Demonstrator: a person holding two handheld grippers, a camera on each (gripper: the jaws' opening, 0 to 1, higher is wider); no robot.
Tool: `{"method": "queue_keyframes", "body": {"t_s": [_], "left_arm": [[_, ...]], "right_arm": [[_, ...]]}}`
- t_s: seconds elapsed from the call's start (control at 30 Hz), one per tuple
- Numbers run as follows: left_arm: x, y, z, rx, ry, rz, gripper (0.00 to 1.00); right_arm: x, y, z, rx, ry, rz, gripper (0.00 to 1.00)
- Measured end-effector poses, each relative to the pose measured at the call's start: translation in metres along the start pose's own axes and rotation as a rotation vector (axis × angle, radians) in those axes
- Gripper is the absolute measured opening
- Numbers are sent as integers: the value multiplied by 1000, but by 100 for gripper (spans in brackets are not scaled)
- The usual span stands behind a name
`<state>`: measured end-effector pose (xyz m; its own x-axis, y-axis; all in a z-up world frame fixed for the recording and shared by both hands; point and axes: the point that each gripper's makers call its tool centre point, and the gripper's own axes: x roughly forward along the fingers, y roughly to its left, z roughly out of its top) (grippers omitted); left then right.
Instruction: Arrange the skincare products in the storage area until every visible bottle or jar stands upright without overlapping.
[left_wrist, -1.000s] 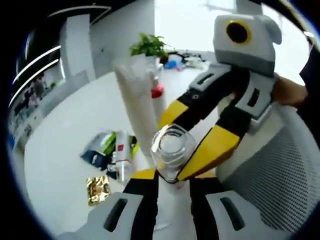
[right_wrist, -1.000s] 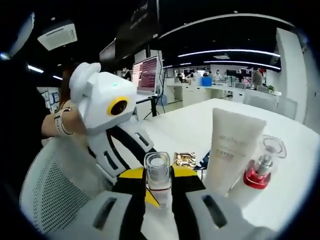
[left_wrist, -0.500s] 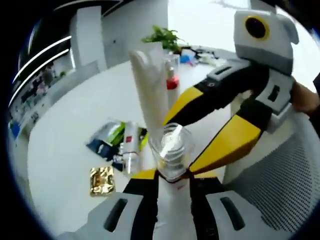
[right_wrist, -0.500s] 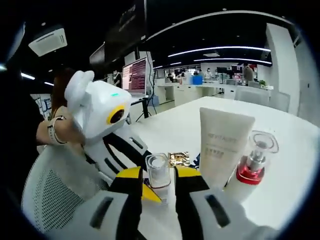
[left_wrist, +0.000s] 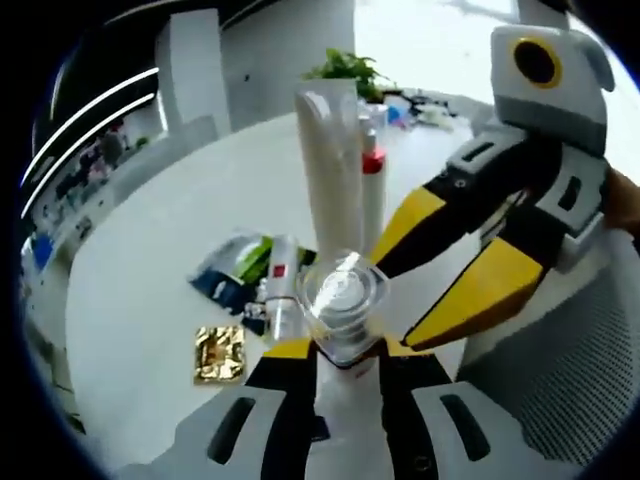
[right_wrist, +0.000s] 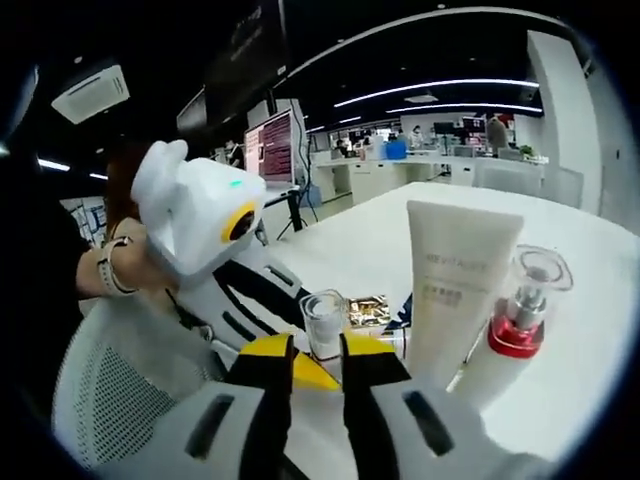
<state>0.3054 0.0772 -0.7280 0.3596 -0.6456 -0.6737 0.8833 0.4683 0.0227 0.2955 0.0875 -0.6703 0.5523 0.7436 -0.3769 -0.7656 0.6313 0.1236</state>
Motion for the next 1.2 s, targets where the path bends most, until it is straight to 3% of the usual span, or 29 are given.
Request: {"method": "queue_keyframes", "body": {"t_s": [0.07,0.17,0.57,0.77,0.93,1.2], "left_arm": [[2,-6,-2,54,13,-20,20],[5,-14,-4,68,24,-50,20],[3,-14,-3,102,13,-82,21],[-1,-13,-8,126,22,-85,21],[-2,-17,-9,127,24,-104,26],[-4,-17,-10,107,19,-112,24]], "right_arm": [[1,-1,-2,-2,9,-6,20],[1,1,-2,-11,13,0,19],[1,0,-7,-39,40,-5,22],[3,2,-17,-70,93,-1,23],[3,3,-19,-72,103,7,21],[1,-3,-23,-74,118,-14,21]]}}
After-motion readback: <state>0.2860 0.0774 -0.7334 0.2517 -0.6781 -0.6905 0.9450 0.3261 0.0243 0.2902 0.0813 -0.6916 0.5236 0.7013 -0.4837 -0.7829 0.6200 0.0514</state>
